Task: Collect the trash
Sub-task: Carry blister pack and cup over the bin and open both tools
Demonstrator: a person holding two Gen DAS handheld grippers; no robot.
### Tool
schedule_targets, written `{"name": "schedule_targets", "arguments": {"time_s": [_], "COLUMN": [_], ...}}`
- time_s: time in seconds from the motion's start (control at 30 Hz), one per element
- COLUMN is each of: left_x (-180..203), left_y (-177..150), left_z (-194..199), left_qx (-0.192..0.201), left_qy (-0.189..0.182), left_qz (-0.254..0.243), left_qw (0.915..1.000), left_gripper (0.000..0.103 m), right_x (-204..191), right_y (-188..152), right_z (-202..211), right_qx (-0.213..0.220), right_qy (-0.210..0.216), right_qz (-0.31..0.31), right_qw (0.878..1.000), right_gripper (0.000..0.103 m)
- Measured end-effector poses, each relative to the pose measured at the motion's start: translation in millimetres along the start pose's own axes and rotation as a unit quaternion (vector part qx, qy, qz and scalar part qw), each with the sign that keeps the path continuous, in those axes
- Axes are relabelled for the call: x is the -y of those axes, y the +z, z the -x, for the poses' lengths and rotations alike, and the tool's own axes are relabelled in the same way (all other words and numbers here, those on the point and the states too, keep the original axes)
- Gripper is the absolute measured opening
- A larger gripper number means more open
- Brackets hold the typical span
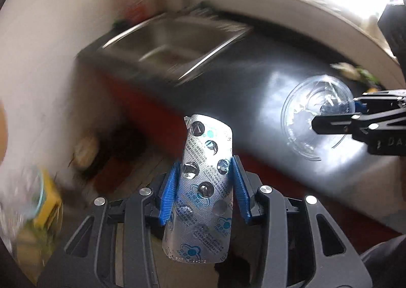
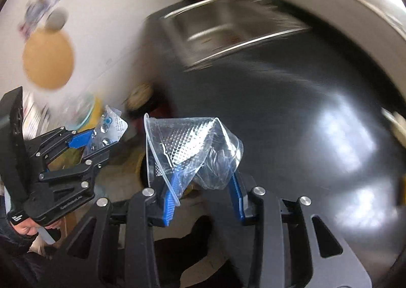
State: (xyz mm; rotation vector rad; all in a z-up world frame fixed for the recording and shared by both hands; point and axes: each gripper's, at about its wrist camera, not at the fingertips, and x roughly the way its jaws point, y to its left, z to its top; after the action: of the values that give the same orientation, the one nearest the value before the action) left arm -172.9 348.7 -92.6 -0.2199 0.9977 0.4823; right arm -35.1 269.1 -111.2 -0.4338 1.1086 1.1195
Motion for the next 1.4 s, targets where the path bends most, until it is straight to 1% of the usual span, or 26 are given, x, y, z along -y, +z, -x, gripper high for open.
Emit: {"name": "schedule_targets", "arguments": {"time_s": [0.07, 0.13, 0.27, 0.4, 0.47, 0.53, 0.6, 0.63, 0.67, 0.83, 0.87, 0.9, 0.97, 1.0, 1.03, 1.07, 1.1, 1.23, 1.4], "left_x": [-27.8, -54.2, -83.4, -98.1, -105.0, -109.3, -114.5, -116.9, -118.9, -123.6, -124.9, -125.2, -129.0, -130.2, -130.9, -133.0, -133.3, -129.5, -123.4], "left_y": [-18.1, -38.3, -66.0, -78.1, -81.5, -86.3, -89.6, -91.7, -93.9, -99.9, -100.6, -100.3, -102.2, -102.0, -102.0, -101.0, -100.7, -101.1, -97.0], "left_z": [-7.8, -19.4, -46.5, -82.5, -94.8, -107.8, -117.7, -119.7, -121.8, -132.7, -134.1, -133.4, -135.8, -136.3, -134.7, -134.5, -133.3, -124.0, -110.6], "left_qx": [-0.014, -0.029, -0.05, -0.066, -0.069, -0.073, -0.078, -0.077, -0.078, -0.089, -0.091, -0.09, -0.088, -0.089, -0.085, -0.082, -0.081, -0.077, -0.071], "left_qy": [0.011, 0.018, 0.016, -0.003, -0.015, -0.019, -0.026, -0.029, -0.032, -0.033, -0.032, -0.032, -0.03, -0.028, -0.026, -0.025, -0.024, -0.023, -0.021], "left_qz": [0.025, 0.048, 0.075, 0.083, 0.089, 0.088, 0.092, 0.095, 0.096, 0.094, 0.095, 0.097, 0.102, 0.102, 0.103, 0.103, 0.103, 0.103, 0.094], "left_qw": [0.9995, 0.9983, 0.9957, 0.9944, 0.9935, 0.9932, 0.9924, 0.9921, 0.9918, 0.9911, 0.9908, 0.9906, 0.9904, 0.9904, 0.9907, 0.991, 0.9912, 0.9915, 0.9928], "left_gripper": [0.041, 0.041, 0.041, 0.042, 0.043, 0.043, 0.045, 0.047, 0.049, 0.053, 0.058, 0.06, 0.062, 0.068, 0.071, 0.073, 0.074, 0.074, 0.075], "right_x": [-32.1, -51.3, -80.0, -89.0, -91.0, -90.9, -89.8, -90.8, -88.4, -86.3, -86.7, -86.8, -89.1, -90.2, -90.8, -91.8, -91.3, -93.8, -95.5], "right_y": [11.1, 18.5, 29.0, 31.2, 31.6, 33.4, 35.9, 35.3, 37.3, 36.0, 35.5, 34.6, 33.7, 33.0, 32.4, 32.5, 32.0, 34.8, 39.8], "right_z": [-33.8, -62.7, -129.2, -176.8, -196.1, -208.9, -220.7, -224.2, -230.0, -241.5, -243.1, -244.0, -247.1, -248.3, -250.0, -249.9, -250.4, -243.3, -217.7], "right_qx": [-0.026, -0.047, -0.1, -0.137, -0.154, -0.163, -0.171, -0.173, -0.176, -0.189, -0.19, -0.192, -0.195, -0.199, -0.2, -0.199, -0.199, -0.192, -0.172], "right_qy": [0.018, 0.024, 0.025, 0.014, 0.008, 0.003, -0.002, -0.005, -0.009, -0.008, -0.007, -0.006, -0.002, -0.003, -0.005, -0.008, -0.009, 0.003, 0.006], "right_qz": [0.028, 0.042, 0.054, 0.05, 0.046, 0.044, 0.042, 0.042, 0.041, 0.043, 0.043, 0.043, 0.043, 0.045, 0.048, 0.048, 0.049, 0.041, 0.043], "right_qw": [0.999, 0.998, 0.993, 0.989, 0.987, 0.986, 0.984, 0.984, 0.984, 0.981, 0.981, 0.98, 0.98, 0.979, 0.979, 0.979, 0.979, 0.981, 0.984], "right_gripper": [0.037, 0.038, 0.039, 0.04, 0.041, 0.041, 0.047, 0.056, 0.07, 0.071, 0.071, 0.071, 0.071, 0.072, 0.075, 0.085, 0.089, 0.089, 0.089]}}
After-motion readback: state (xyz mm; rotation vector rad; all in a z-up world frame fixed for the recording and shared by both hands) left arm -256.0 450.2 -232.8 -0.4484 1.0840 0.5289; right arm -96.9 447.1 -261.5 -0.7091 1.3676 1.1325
